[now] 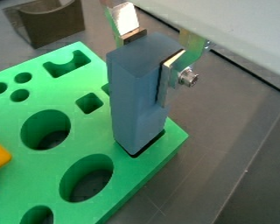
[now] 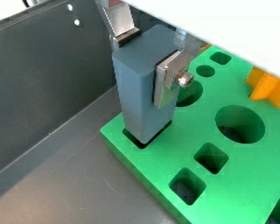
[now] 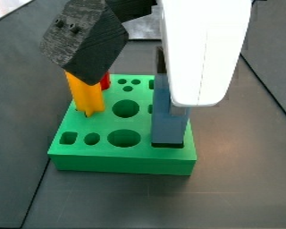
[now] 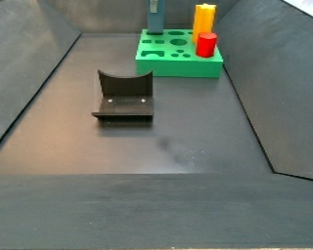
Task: Pick up the rectangle object. Move up. Move to above the board. Insert the rectangle object.
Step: Insert the rectangle object.
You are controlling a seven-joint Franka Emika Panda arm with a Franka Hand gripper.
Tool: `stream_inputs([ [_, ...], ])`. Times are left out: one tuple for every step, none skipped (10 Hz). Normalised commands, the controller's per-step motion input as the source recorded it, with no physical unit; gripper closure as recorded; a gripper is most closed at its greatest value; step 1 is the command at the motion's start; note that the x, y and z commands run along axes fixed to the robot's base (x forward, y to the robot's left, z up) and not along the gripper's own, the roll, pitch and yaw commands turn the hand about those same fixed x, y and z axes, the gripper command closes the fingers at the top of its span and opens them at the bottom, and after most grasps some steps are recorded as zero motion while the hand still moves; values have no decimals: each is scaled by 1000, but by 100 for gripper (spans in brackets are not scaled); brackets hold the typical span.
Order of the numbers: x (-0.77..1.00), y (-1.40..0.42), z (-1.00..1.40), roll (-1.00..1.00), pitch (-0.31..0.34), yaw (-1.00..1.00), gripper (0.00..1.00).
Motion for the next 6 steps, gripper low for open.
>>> stream_inputs([
  [0,0,-49,0,0,0,100],
  [0,0,-157,0,-3,0,100],
  [54,-46,-191,0,-20,0,100],
  [83,-77,-180,0,-36,0,100],
  [106,-97,-143,0,-29,0,100],
  [131,-71,-117,0,-43,0,100],
])
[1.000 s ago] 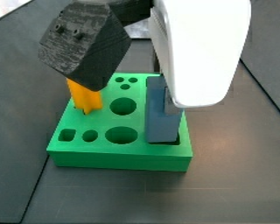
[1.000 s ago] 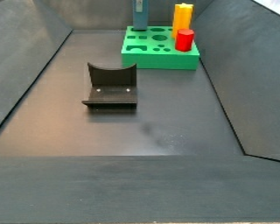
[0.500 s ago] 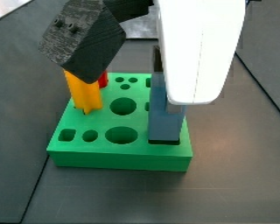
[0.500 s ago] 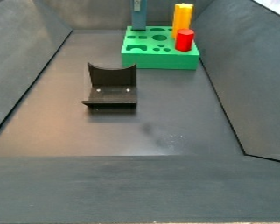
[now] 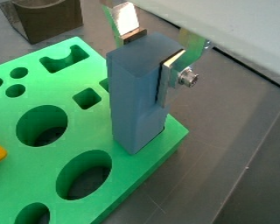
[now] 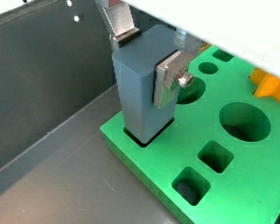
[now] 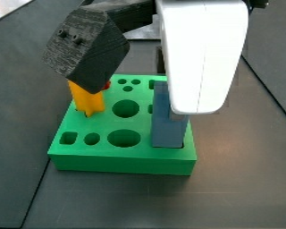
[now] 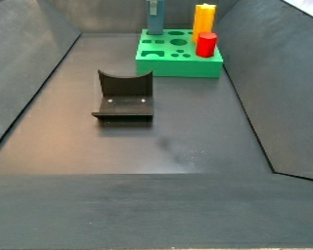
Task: Pick up the rectangle object. Move up. Move to above the board. Insert the rectangle object.
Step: Insert the rectangle object.
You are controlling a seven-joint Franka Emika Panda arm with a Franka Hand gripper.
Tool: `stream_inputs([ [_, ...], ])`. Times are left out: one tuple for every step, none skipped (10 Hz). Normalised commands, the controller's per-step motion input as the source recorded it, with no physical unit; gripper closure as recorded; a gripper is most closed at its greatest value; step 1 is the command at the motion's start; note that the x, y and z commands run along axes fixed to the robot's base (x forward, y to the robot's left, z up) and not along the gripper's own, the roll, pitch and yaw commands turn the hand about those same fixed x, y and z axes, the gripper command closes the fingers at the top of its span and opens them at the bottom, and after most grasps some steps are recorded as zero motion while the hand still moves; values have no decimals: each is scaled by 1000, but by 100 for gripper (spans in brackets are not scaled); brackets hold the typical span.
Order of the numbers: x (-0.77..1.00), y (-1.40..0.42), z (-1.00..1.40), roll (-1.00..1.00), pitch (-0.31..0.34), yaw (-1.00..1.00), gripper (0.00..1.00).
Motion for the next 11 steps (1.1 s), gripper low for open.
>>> stream_inputs([
  [63,-46,-111,-3,-51,0,100],
  [117,-3,-146,-19,-66,-74,100],
  [11,0,-197,0,-36,-43,100],
  [0,0,-297,26,0,-20,100],
  [0,0,-254,110,0,-14,100],
  [0,0,-203,70,0,-43,100],
  [-60,0,-140,21,0,-80,100],
  [-80,0,-83,0,0,-100,100],
  [-146,9,-77,0,-10,-169,100],
  [-189,0,-80,0,-27,-174,100],
  [-189,0,-129,0,-17,-146,100],
])
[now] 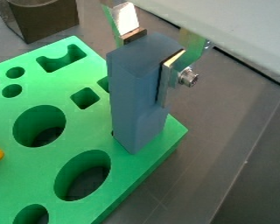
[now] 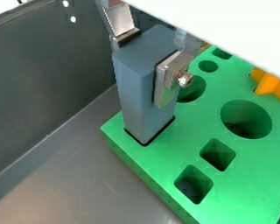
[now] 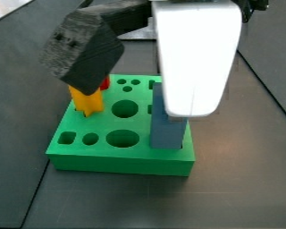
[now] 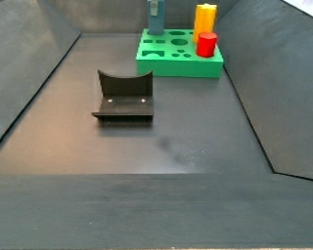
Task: Pick up the rectangle object. Move up. Move to above the board. Insert the rectangle object.
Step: Insert the rectangle object.
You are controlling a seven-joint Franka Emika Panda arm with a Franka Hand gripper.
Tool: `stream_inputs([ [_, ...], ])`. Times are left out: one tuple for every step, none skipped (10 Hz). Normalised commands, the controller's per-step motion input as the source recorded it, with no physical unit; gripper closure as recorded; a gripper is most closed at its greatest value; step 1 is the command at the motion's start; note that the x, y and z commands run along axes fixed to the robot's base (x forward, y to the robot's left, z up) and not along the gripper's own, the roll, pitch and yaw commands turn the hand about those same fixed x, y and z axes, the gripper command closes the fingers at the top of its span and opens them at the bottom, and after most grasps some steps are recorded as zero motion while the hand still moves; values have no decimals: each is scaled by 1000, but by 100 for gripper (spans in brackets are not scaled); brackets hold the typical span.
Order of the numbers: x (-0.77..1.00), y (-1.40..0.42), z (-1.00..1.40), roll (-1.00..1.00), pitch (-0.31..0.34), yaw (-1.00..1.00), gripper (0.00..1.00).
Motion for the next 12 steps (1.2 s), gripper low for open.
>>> stream_inputs([
  [-166,0,-229,39,-16,-109,100],
  [-109,-117,-331,190,0,-77,100],
  [-71,-169,-377,241,0,-49,100],
  [-43,-180,-414,266,0,-17,100],
  [-74,-160,-483,310,0,0,100],
  [-51,-60,-494,270,0,0,100],
  [-6,0,-571,326,0,217,100],
  [0,0,-426,137,-9,131,100],
  [-17,0,-257,30,-3,66,100],
  [-83,0,-237,23,0,17,100],
  [-114,0,-409,77,-19,46,100],
  [-49,0,-583,136,-3,46,100],
])
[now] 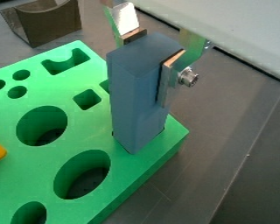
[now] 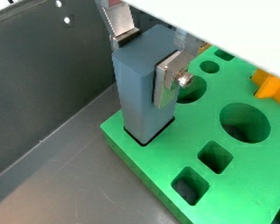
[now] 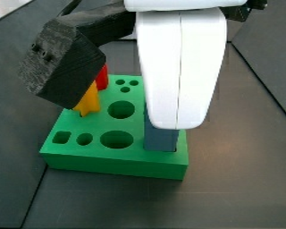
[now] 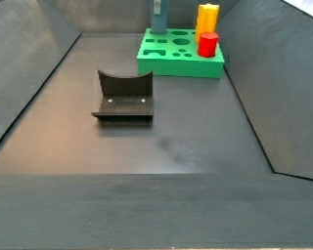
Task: Pick up the rectangle object. Move up. Move to above the board. Insert the rectangle object.
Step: Insert the rectangle object.
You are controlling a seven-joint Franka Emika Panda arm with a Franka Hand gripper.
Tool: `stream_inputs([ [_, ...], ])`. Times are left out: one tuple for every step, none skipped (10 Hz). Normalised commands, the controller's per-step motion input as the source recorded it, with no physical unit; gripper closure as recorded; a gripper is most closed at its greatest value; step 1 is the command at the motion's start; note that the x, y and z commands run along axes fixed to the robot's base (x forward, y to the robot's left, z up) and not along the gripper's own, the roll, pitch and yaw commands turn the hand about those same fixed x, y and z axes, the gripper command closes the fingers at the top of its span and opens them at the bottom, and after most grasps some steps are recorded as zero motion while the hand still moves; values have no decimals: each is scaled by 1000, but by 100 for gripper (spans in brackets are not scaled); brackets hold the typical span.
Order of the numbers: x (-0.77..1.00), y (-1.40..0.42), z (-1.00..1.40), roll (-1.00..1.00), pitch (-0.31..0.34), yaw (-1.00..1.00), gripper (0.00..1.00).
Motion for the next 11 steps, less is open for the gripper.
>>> stream_inputs([
  [0,-11,-674,143,-4,40,100],
  [0,-66,-937,201,-39,63,100],
  [0,-74,-977,173,-60,71,100],
  [-20,-26,-951,214,-30,91,100],
  [-51,0,-823,283,-21,106,100],
  [0,-74,-949,221,-21,69,100],
  [0,-174,-1000,160,-31,106,100],
  [-29,-66,-594,101,-91,0,100],
  [0,31,0,0,0,0,100],
  [163,0,-651,49,-9,0,100],
  [23,20,-649,51,-29,-266,100],
])
